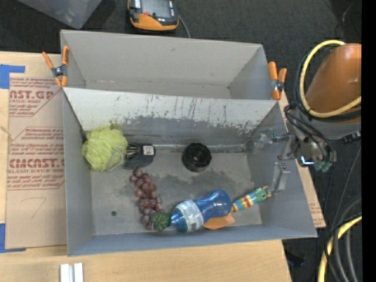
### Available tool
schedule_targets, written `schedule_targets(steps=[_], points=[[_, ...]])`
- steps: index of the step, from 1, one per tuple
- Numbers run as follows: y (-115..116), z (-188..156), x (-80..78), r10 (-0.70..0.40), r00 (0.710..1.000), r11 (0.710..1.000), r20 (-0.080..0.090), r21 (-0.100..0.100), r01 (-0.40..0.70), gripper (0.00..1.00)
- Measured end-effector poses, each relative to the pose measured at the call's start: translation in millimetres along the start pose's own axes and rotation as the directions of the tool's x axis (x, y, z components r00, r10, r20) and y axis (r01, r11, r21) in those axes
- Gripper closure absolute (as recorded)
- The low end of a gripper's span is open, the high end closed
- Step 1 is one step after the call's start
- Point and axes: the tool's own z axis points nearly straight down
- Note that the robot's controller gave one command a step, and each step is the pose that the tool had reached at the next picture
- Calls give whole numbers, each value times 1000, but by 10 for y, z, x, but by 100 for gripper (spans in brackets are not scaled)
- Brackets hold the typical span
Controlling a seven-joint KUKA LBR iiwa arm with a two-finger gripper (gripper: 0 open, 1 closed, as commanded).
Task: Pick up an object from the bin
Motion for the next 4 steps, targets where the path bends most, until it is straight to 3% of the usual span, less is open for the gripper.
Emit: schedule_targets(steps=[1,2,3,4], points=[[5,-34,-16,-2,1000,1000,7,1,1,0],[-147,1185,120,-201,980,980,9,3,201,0],[-149,943,204,-291,957,957,13,6,291,0],[-284,1452,262,-214,977,977,3,0,214,0]])
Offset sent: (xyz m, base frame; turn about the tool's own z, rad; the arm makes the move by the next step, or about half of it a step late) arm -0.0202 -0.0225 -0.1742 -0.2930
